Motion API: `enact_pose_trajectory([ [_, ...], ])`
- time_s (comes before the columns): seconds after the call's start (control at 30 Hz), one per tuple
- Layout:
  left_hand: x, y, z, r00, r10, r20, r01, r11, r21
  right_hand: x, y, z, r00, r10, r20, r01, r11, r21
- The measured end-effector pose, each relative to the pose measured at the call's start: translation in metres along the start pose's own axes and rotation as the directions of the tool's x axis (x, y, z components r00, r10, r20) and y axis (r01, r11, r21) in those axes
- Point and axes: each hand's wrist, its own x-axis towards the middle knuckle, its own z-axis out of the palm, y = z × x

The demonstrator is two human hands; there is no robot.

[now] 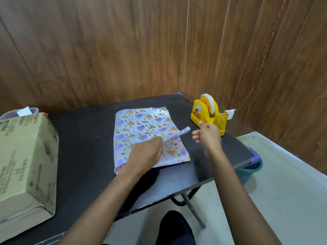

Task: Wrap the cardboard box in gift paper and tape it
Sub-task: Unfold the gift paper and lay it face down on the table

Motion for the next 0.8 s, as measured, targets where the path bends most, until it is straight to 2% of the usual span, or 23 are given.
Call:
enact_pose_trajectory([
  [0.07, -0.001, -0.009, -0.019, 0.958, -0.133, -0.255, 0.099, 0.985, -0.143, -0.002, -0.013, 0.007, 0.996, -0.091, -0.024, 0.093, 0.987, 0.133],
  [0.13, 0.000, -0.022, -0.048, 0.805, -0.340, -0.486, 0.186, 0.923, -0.337, -0.005, -0.027, 0.021, 0.986, -0.158, 0.050, 0.148, 0.975, 0.163],
  [0.17, 0.000, -0.028, -0.060, 0.714, -0.452, -0.535, 0.214, 0.868, -0.449, -0.002, -0.029, 0.028, 0.974, -0.197, 0.113, 0.184, 0.976, 0.118],
  [0.23, -0.004, -0.044, -0.082, 0.561, -0.607, -0.563, 0.235, 0.769, -0.595, 0.004, -0.036, 0.049, 0.925, -0.261, 0.277, 0.293, 0.952, -0.083],
  [0.27, -0.008, -0.053, -0.090, 0.511, -0.648, -0.564, 0.233, 0.737, -0.635, 0.008, -0.040, 0.060, 0.893, -0.262, 0.365, 0.358, 0.906, -0.226],
  [0.33, -0.017, -0.065, -0.096, 0.439, -0.711, -0.550, 0.237, 0.681, -0.692, 0.019, -0.043, 0.080, 0.851, -0.229, 0.472, 0.471, 0.730, -0.495],
  [0.37, -0.021, -0.070, -0.095, 0.417, -0.738, -0.531, 0.238, 0.653, -0.719, 0.025, -0.043, 0.085, 0.864, -0.207, 0.459, 0.472, 0.650, -0.595],
  [0.4, -0.026, -0.073, -0.094, 0.409, -0.752, -0.517, 0.237, 0.634, -0.736, 0.027, -0.044, 0.089, 0.880, -0.195, 0.433, 0.453, 0.615, -0.645],
  [0.5, -0.033, -0.075, -0.094, 0.422, -0.739, -0.526, 0.219, 0.646, -0.732, 0.028, -0.046, 0.105, 0.899, -0.179, 0.400, 0.411, 0.662, -0.626],
  [0.57, -0.034, -0.073, -0.097, 0.408, -0.729, -0.549, 0.172, 0.652, -0.738, 0.026, -0.048, 0.119, 0.884, -0.195, 0.426, 0.437, 0.671, -0.599],
  [0.67, -0.037, -0.074, -0.100, 0.328, -0.754, -0.569, 0.080, 0.622, -0.779, 0.022, -0.057, 0.139, 0.782, -0.268, 0.563, 0.594, 0.594, -0.542],
  [0.73, -0.044, -0.080, -0.102, 0.258, -0.786, -0.561, 0.021, 0.585, -0.811, 0.024, -0.059, 0.155, 0.727, -0.214, 0.653, 0.642, 0.547, -0.537],
  [0.8, -0.051, -0.089, -0.105, 0.190, -0.833, -0.520, -0.046, 0.522, -0.852, 0.025, -0.056, 0.170, 0.699, -0.120, 0.705, 0.630, 0.570, -0.528],
])
